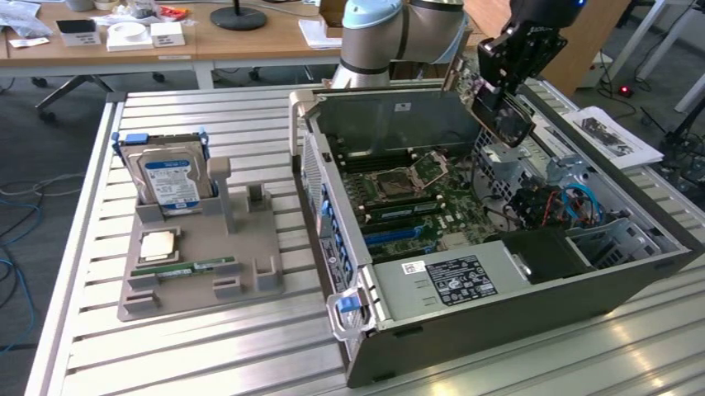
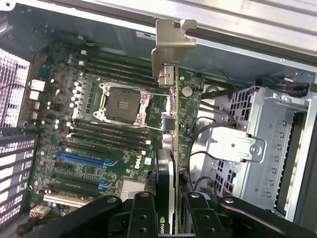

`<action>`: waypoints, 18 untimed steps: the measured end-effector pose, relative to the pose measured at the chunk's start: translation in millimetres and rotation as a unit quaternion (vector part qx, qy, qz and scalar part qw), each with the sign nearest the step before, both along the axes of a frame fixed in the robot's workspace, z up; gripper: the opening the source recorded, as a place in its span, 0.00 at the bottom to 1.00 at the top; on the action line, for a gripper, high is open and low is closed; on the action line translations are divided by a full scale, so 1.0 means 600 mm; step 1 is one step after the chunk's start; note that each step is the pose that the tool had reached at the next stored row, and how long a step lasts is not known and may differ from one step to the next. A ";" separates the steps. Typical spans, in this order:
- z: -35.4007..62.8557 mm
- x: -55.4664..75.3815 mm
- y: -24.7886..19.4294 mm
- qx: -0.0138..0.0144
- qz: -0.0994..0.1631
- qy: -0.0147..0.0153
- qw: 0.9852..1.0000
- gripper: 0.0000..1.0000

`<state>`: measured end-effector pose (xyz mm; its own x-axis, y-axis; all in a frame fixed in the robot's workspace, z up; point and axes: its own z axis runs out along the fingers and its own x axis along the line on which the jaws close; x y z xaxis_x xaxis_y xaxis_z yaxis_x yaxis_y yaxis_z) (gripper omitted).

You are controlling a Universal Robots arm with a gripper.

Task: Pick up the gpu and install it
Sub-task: 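Insert the gpu into the slot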

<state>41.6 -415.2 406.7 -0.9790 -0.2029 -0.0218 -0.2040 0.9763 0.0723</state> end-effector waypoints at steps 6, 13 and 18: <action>0.000 0.000 0.0000 0.000 0.043 0.000 0.999 0.27; -0.001 0.000 0.0000 0.000 0.094 0.000 0.996 0.27; -0.001 0.000 0.0000 0.000 0.132 0.000 0.991 0.27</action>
<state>41.6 -415.2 405.9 -0.8919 -0.4518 -0.0218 -0.4521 0.8890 0.0724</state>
